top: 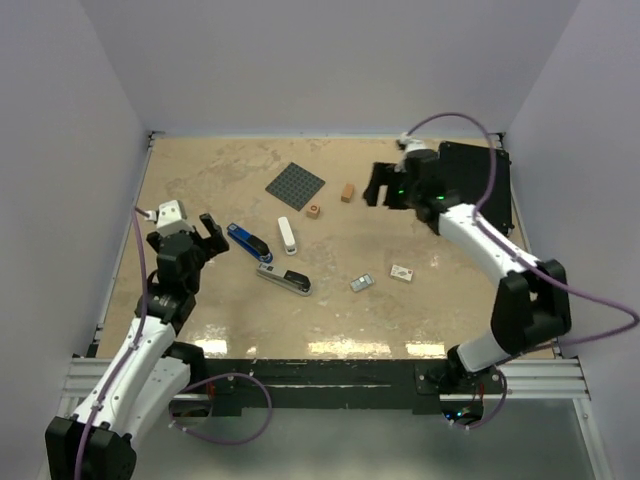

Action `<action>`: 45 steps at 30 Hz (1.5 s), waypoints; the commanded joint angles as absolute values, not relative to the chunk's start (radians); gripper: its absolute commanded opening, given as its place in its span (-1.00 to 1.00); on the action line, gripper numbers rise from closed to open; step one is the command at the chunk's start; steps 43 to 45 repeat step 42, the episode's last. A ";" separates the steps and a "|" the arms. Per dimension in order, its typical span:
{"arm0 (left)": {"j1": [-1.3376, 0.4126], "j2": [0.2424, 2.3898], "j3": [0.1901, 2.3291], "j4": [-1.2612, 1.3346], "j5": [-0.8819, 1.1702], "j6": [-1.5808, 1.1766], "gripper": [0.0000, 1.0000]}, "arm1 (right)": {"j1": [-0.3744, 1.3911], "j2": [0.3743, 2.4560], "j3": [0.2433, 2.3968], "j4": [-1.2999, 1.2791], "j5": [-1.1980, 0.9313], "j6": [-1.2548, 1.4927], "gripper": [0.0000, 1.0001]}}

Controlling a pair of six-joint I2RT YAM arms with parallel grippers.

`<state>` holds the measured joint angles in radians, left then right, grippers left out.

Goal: Load the staples into the stapler

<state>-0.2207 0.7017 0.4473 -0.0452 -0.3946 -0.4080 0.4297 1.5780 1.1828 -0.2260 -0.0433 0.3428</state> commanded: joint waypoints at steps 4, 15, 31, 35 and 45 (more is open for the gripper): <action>-0.190 0.686 0.670 -0.158 -0.426 -0.420 1.00 | 0.057 1.249 1.111 -0.251 0.052 0.446 0.97; -0.192 0.651 0.927 -0.079 -0.675 -0.186 1.00 | 0.064 1.034 1.244 -0.333 0.330 0.350 0.97; -0.192 0.514 0.772 0.169 -0.684 -0.158 1.00 | 0.164 0.963 1.224 -0.278 0.419 0.282 0.96; -0.192 0.535 0.759 0.167 -0.687 -0.169 1.00 | 0.170 0.937 1.192 -0.249 0.445 0.282 0.97; -0.192 0.575 0.758 0.193 -0.687 -0.160 1.00 | 0.186 0.948 1.178 -0.215 0.456 0.276 0.97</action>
